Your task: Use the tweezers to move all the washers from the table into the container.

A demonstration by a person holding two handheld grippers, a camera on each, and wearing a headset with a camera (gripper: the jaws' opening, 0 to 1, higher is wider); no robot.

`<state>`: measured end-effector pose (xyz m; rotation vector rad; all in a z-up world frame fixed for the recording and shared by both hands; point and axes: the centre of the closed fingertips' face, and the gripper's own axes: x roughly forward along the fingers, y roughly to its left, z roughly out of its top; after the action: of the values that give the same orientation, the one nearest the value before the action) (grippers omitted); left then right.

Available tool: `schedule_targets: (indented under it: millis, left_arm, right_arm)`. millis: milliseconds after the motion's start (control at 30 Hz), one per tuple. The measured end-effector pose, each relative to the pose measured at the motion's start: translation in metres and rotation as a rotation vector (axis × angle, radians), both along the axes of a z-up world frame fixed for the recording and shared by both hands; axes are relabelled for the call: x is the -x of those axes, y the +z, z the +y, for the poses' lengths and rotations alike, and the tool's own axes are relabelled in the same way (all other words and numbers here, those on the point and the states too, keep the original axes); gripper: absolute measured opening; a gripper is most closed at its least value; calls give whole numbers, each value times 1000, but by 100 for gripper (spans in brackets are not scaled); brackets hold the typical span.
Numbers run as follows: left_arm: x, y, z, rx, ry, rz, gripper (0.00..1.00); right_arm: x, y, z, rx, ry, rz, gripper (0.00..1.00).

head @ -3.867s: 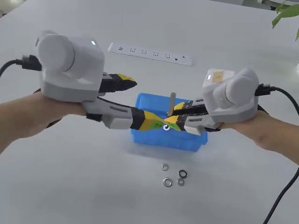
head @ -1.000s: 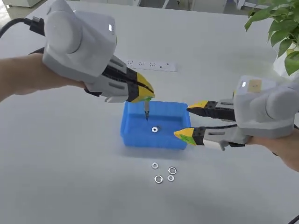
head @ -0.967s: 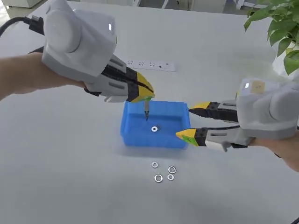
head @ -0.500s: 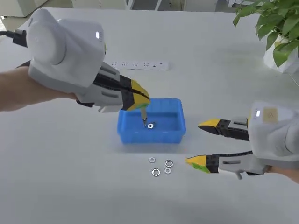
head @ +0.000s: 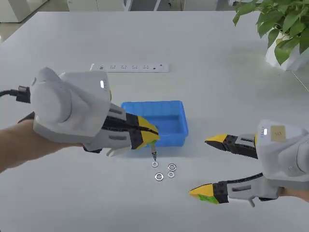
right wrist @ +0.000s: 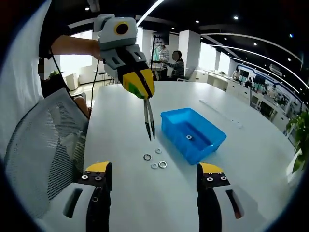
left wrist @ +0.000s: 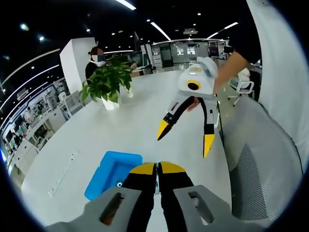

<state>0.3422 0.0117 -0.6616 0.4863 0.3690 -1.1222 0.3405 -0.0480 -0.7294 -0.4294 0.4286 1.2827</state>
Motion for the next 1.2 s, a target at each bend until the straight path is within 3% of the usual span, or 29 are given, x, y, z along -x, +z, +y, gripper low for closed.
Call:
schedule_targets:
  millis: [100, 533, 800, 867, 1200]
  left_arm:
    - [7, -9, -4, -7, -13, 19, 5]
    - [14, -36, -10, -14, -34, 69, 5]
    - [12, -40, -9, -18, -30, 66, 5]
    - [11, -40, -10, -16, -30, 63, 5]
    - [11, -45, -10, -34, -46, 60, 5]
  right_arm:
    - [5, -1, -2, 9, 8, -22, 74]
    - [22, -18, -4, 14, -9, 43, 87]
    - [29, -26, -4, 28, -5, 68, 87]
    - [29, -25, -3, 28, -5, 52, 86]
    - [26, -29, -2, 30, -7, 76, 85]
